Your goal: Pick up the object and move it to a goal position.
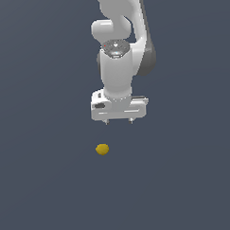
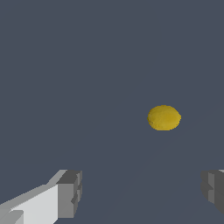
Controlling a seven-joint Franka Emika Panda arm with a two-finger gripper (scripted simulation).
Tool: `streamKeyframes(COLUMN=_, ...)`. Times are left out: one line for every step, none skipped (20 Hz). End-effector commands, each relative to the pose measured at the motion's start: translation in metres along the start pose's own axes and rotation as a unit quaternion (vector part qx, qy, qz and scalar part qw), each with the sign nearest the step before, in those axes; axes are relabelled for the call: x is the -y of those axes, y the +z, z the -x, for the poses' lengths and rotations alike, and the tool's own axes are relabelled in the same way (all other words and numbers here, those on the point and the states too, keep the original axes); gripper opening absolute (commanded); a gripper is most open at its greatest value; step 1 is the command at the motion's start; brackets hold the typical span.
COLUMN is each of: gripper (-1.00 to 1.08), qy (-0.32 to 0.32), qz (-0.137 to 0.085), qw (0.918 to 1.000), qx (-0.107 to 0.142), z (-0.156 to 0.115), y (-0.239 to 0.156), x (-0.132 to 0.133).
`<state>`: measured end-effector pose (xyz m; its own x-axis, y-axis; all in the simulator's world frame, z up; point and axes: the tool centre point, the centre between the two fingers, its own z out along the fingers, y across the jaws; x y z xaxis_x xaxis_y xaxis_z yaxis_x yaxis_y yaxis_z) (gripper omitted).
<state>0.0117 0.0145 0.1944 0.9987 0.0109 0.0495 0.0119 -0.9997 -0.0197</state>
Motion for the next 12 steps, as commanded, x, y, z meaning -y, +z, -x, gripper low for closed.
streamKeyframes(gripper=1.00, qy=0.000, qz=0.000, qw=1.0000, qx=0.000, z=0.0000, y=0.0000, x=0.0000)
streamKeyframes(gripper=1.00, qy=0.000, qz=0.000, qw=1.0000, qx=0.000, z=0.0002, y=-0.0004, x=0.0001)
streamKeyframes(gripper=1.00, qy=0.001, qz=0.001, qw=1.0000, qx=0.001, z=0.0004, y=-0.0007, x=-0.0005)
streamKeyframes(gripper=1.00, qy=0.002, qz=0.002, qw=1.0000, qx=0.001, z=0.0009, y=-0.0015, x=-0.0010)
streamKeyframes(gripper=1.00, qy=0.003, qz=0.003, qw=1.0000, qx=0.002, z=0.0017, y=-0.0026, x=-0.0018)
streamKeyframes(gripper=1.00, qy=0.005, qz=0.004, qw=1.0000, qx=0.004, z=0.0026, y=-0.0041, x=-0.0027)
streamKeyframes(gripper=1.00, qy=0.006, qz=0.006, qw=1.0000, qx=0.005, z=0.0035, y=-0.0056, x=-0.0036)
streamKeyframes(gripper=1.00, qy=0.007, qz=0.007, qw=0.9999, qx=0.006, z=0.0042, y=-0.0067, x=-0.0041)
streamKeyframes(gripper=1.00, qy=0.007, qz=0.008, qw=0.9999, qx=0.006, z=0.0047, y=-0.0074, x=-0.0044)
streamKeyframes(gripper=1.00, qy=0.007, qz=0.008, qw=0.9999, qx=0.007, z=0.0050, y=-0.0079, x=-0.0046)
streamKeyframes(gripper=1.00, qy=0.007, qz=0.008, qw=0.9999, qx=0.007, z=0.0050, y=-0.0080, x=-0.0044)
streamKeyframes(gripper=1.00, qy=0.007, qz=0.008, qw=0.9999, qx=0.006, z=0.0047, y=-0.0076, x=-0.0044)
